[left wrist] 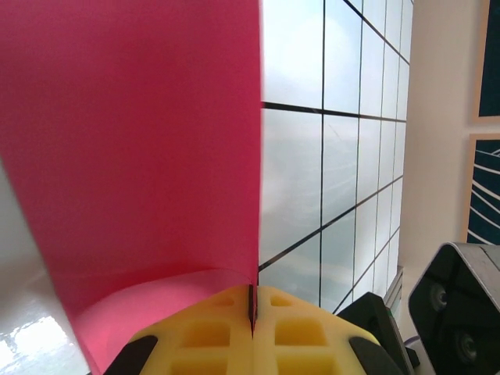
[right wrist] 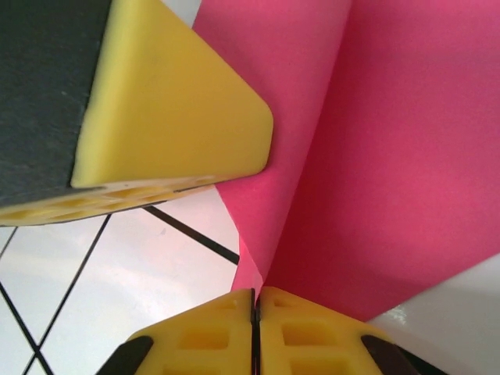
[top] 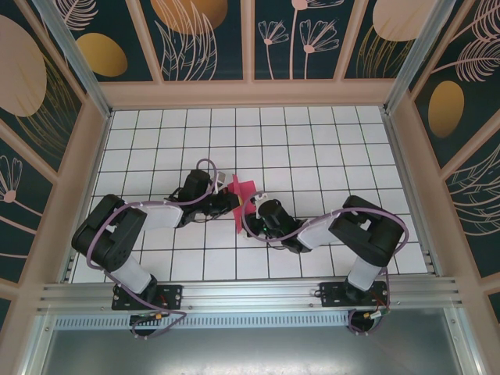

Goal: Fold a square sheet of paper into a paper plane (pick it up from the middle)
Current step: Fourth fold the wing at the center of the table.

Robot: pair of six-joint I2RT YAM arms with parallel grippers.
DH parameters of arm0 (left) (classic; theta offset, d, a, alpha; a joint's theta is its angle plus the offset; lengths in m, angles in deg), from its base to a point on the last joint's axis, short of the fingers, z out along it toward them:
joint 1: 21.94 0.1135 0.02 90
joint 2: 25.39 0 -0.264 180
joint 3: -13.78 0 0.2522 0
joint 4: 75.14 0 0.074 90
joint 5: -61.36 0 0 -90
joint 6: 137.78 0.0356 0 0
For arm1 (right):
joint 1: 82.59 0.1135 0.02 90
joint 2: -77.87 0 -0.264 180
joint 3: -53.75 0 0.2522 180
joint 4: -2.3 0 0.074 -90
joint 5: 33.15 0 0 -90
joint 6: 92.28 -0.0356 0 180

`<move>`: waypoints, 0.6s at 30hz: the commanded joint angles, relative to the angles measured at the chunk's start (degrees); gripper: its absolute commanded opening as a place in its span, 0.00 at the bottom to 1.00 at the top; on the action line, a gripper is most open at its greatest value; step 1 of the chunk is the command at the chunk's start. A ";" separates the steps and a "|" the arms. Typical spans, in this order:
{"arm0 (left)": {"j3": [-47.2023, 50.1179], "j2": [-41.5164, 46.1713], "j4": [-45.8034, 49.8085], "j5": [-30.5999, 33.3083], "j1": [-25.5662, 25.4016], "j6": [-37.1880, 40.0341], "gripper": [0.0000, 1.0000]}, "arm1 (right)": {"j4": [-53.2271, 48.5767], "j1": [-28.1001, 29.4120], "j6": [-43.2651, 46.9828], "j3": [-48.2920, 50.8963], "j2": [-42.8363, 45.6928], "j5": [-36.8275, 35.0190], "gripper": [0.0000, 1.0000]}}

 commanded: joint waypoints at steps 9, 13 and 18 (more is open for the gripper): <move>1.17 3.04 -0.38 1.37 0.26 -4.09 0.40 | -2.06 1.24 5.36 -0.81 -0.09 -4.54 0.06; 0.91 3.51 1.76 1.99 0.20 -5.51 0.49 | -4.77 2.58 8.13 -2.73 -0.60 -6.87 0.04; 1.31 3.46 2.47 2.42 0.16 -7.78 0.57 | -6.56 4.91 10.73 -4.58 -0.81 -11.75 0.01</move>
